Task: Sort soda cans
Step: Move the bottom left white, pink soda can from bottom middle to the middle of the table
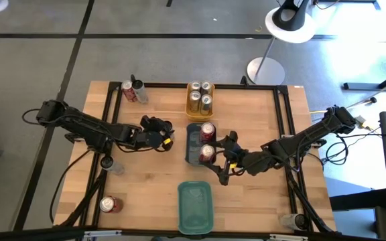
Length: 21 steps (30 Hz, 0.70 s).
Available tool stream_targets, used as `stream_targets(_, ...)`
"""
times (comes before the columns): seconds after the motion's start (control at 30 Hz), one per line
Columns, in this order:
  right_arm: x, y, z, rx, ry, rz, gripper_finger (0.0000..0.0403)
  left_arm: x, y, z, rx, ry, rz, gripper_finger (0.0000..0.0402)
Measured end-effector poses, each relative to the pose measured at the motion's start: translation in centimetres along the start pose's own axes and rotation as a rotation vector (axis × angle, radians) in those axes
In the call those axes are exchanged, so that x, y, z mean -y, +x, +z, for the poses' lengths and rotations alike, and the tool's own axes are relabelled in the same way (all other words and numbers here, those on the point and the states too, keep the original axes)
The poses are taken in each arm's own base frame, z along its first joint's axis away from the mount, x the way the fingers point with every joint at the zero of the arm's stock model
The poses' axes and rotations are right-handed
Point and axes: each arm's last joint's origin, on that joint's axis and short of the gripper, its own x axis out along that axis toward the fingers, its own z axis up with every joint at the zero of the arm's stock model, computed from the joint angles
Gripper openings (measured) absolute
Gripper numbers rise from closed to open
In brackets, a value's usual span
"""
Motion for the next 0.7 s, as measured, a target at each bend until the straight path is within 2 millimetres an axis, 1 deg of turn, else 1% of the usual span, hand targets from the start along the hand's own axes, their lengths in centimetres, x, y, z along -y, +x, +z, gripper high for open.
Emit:
stream_targets(0.33,0.0,0.0,0.0,-0.002,-0.002,-0.001,0.0364,0.0,0.0,-0.2,-0.017,0.022,-0.007,0.0292)
stream_targets(0.4,0.0,0.0,0.0,-0.003,-0.003,-0.001,0.0364,-0.1,-0.1,0.0,-0.017,0.028,-0.009,0.0296)
stream_targets(0.57,0.0,0.0,-0.1,-0.007,-0.007,-0.002,0.0364,0.0,-1.2,1.9,0.029,0.053,-0.041,0.0300)
stream_targets(0.7,0.1,0.0,-0.2,-0.013,-0.009,-0.005,0.0364,-0.4,-3.0,3.8,0.050,0.087,-0.073,0.0300)
